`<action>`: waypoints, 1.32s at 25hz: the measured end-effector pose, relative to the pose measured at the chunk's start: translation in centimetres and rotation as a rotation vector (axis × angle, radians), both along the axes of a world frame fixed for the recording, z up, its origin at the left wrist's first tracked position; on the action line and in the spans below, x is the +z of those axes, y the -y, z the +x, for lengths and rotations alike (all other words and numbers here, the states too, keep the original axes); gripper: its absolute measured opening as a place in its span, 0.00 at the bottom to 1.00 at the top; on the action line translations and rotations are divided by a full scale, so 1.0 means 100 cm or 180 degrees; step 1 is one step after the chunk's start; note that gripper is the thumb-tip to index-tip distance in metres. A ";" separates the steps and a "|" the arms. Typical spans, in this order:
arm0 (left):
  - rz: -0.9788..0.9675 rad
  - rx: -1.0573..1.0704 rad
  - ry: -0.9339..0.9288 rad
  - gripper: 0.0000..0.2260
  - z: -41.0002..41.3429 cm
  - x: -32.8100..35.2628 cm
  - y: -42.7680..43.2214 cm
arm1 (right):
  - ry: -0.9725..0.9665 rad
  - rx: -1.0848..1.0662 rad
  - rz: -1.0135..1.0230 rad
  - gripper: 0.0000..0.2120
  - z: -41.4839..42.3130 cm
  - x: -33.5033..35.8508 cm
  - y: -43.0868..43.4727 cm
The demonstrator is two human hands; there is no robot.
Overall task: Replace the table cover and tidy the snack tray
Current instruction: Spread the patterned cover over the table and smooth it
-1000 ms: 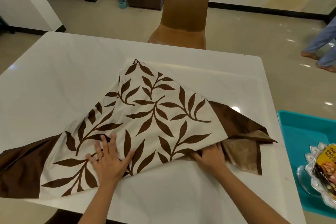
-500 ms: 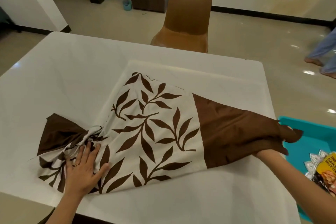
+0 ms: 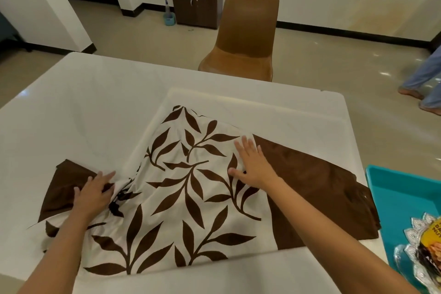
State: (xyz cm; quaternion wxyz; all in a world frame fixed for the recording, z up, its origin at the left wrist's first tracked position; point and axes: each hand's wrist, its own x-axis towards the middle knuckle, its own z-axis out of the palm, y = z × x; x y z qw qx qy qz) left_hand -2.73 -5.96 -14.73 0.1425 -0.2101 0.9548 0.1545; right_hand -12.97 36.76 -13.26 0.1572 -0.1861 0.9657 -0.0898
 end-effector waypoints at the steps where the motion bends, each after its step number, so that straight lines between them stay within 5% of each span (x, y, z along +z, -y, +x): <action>1: -0.0008 -0.0114 0.0241 0.20 0.003 -0.004 0.004 | 0.0035 0.0097 0.0236 0.41 0.007 -0.019 0.003; 5: -0.0470 0.0155 -0.0311 0.08 0.028 -0.009 0.009 | -0.0245 -0.0147 0.0167 0.40 0.063 -0.063 -0.010; 16: -0.0972 0.1794 -0.0952 0.13 -0.013 0.014 0.025 | -0.0416 -0.0211 0.0133 0.38 0.141 -0.060 -0.040; 22: -0.0516 0.1709 -0.0490 0.26 0.008 0.009 0.053 | -0.0282 -0.0509 -0.0225 0.36 0.133 -0.048 -0.069; 26: -0.0596 0.1194 -0.0595 0.32 -0.013 0.017 0.047 | -0.1085 -0.1099 -0.1288 0.18 0.069 -0.023 -0.032; 27: -0.0302 0.0917 -0.0611 0.28 -0.027 0.020 0.033 | -0.0989 -0.1202 -0.1320 0.19 0.044 -0.018 -0.019; 30: 0.0967 0.0349 -0.0366 0.20 -0.068 0.017 -0.016 | 0.0536 -0.1202 -0.1551 0.27 -0.017 -0.005 0.012; 33: 0.0847 -0.0084 -0.0139 0.26 -0.084 0.007 -0.040 | 0.1381 -0.1108 -0.1720 0.28 -0.038 -0.004 0.021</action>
